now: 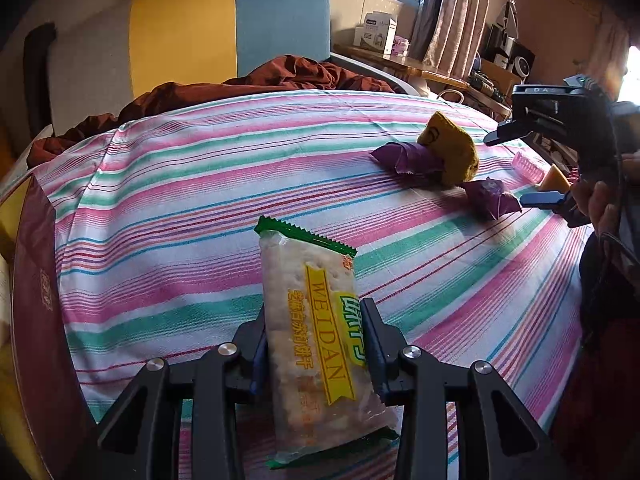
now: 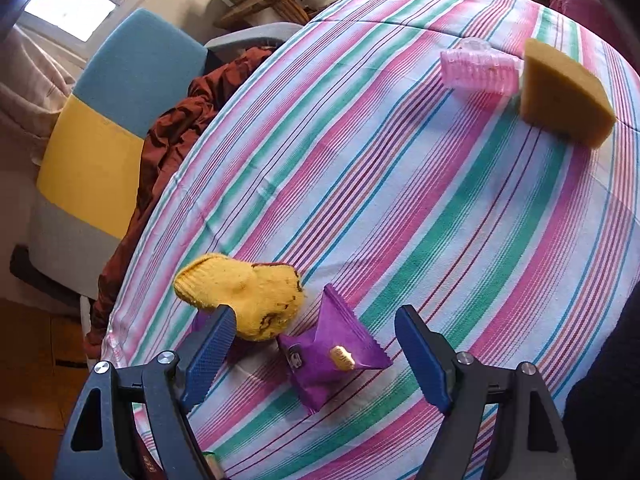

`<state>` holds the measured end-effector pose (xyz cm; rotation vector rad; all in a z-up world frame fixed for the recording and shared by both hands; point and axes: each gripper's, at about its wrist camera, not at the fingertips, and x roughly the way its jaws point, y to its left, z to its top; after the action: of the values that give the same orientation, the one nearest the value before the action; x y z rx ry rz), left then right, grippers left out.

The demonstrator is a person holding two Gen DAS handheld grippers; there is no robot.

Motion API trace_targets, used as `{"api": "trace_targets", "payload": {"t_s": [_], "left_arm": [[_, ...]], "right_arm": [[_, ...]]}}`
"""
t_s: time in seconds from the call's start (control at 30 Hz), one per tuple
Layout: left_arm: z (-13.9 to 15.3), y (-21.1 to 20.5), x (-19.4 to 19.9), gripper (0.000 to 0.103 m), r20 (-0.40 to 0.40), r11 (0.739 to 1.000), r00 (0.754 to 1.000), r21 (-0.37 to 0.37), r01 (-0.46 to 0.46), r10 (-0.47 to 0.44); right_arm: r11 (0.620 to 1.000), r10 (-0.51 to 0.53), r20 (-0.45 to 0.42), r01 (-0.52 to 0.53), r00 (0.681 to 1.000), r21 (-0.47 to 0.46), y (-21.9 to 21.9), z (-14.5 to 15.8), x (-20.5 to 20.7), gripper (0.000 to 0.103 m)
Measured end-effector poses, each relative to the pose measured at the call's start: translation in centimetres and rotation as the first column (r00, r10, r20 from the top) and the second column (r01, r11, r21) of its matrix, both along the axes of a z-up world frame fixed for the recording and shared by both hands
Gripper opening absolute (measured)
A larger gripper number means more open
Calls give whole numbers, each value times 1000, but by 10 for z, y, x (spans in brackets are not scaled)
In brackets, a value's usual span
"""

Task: Organize objects
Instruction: 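Grasp a purple snack packet with the right tool while the left tool lifts the WEIDAN bag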

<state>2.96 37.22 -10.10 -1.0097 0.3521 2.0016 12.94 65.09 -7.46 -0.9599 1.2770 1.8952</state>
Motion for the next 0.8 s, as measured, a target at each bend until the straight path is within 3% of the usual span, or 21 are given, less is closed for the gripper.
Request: {"api": "trace_targets", "payload": {"t_s": [0.13,0.2,0.3,0.4,0.63,0.8], "left_arm": [[-1,-3,0,40,-1,1000,1000,21,13,-13],[-1,-7,0,40,1,999,1000,32,23,-23],[-1,-8,0,40,2,999,1000,42,27,-27],[-1,-8,1,41,0,999,1000,43,28,-28],[-2,-7,1,42,-4,999,1000,41,27,-27],[-2,-6,1,42,-5,999,1000,43,27,-27]], "right_arm": [[999,51,22,-51,998,13,-5,-1,-8,83],[992,104,-67,-108,992,-69,-9,-6,-13,84],[944,219,-198,-259,955,-205,-23,-17,-28,78],[906,295,-207,-342,933,-247,-36,-23,-39,76],[931,307,-161,-331,938,-151,-37,-10,-37,75],[939,339,-107,-330,935,91,-46,24,-40,74]]}}
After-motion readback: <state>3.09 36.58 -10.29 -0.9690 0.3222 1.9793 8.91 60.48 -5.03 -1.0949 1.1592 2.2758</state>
